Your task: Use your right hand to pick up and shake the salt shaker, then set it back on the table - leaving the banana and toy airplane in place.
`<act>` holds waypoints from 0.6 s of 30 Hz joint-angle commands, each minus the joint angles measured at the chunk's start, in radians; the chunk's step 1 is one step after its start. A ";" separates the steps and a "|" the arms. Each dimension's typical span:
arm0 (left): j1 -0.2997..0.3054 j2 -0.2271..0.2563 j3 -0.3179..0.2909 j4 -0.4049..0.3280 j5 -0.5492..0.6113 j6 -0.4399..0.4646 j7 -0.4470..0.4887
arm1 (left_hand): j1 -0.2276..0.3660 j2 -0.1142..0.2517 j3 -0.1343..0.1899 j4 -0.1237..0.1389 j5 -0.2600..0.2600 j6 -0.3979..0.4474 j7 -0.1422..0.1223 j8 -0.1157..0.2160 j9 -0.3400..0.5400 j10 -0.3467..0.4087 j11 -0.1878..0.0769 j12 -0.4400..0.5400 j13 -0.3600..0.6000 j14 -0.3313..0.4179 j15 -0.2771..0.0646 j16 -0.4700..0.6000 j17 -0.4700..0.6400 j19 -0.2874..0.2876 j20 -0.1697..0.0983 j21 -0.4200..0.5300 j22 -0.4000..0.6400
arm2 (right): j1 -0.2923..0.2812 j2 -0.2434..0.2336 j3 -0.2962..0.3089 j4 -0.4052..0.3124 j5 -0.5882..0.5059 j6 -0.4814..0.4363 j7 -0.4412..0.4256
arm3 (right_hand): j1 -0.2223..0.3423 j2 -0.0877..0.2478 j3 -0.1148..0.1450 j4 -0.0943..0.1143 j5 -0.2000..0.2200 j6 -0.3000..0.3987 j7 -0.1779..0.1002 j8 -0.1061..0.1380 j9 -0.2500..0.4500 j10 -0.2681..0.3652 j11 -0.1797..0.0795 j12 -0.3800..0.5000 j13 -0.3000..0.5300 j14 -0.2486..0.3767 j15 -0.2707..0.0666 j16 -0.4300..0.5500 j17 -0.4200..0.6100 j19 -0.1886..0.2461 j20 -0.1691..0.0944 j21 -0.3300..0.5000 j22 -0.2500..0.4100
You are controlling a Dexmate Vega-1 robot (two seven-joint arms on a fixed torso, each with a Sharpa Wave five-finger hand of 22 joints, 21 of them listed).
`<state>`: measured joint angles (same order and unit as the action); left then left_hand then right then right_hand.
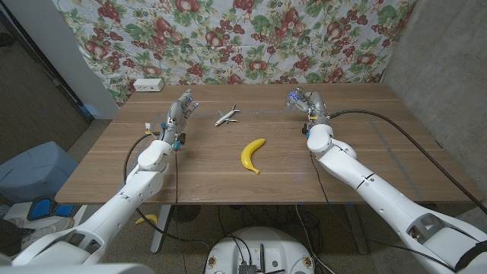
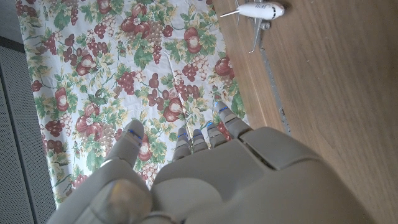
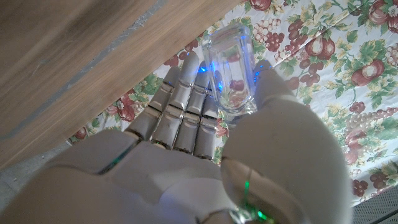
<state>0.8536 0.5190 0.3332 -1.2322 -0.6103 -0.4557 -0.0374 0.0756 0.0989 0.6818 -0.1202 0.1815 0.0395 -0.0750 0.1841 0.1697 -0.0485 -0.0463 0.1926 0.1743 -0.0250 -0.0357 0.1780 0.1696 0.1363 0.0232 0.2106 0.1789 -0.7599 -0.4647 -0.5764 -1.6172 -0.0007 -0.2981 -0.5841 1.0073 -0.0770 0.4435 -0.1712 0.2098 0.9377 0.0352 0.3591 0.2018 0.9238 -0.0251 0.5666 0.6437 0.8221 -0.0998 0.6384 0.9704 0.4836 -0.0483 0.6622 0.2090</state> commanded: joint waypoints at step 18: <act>0.006 0.004 -0.003 -0.010 0.002 -0.001 0.002 | -0.001 0.046 0.005 0.002 0.000 0.000 -0.003 -0.003 0.004 0.007 -0.002 0.000 0.004 0.005 -0.016 0.001 0.002 0.011 -0.002 -0.002 0.004 | -0.019 0.019 0.009 0.023 -0.005 0.066 -0.059 | 0.143 0.142 0.018 0.000 0.003 0.110 -0.095 -0.002 0.006 0.128 -0.121 0.000 0.006 0.018 -0.123 -0.016 0.019 -0.013 -0.039 0.020 0.000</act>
<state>0.8580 0.5223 0.3319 -1.2392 -0.6101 -0.4544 -0.0361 0.0756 0.0989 0.6818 -0.1202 0.1815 0.0395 -0.0750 0.1841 0.1697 -0.0485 -0.0463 0.1926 0.1743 -0.0250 -0.0357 0.1780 0.1696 0.1363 0.0232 0.2106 0.1789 -0.7605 -0.4706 -0.5826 -1.6239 0.0034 -0.2999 -0.5772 1.0073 -0.0770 0.4490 -0.1763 0.2087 0.9384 0.0359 0.3579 0.2073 0.9237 -0.0252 0.5644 0.6467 0.8313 -0.1018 0.6232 0.9842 0.4727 -0.0446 0.6771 0.2091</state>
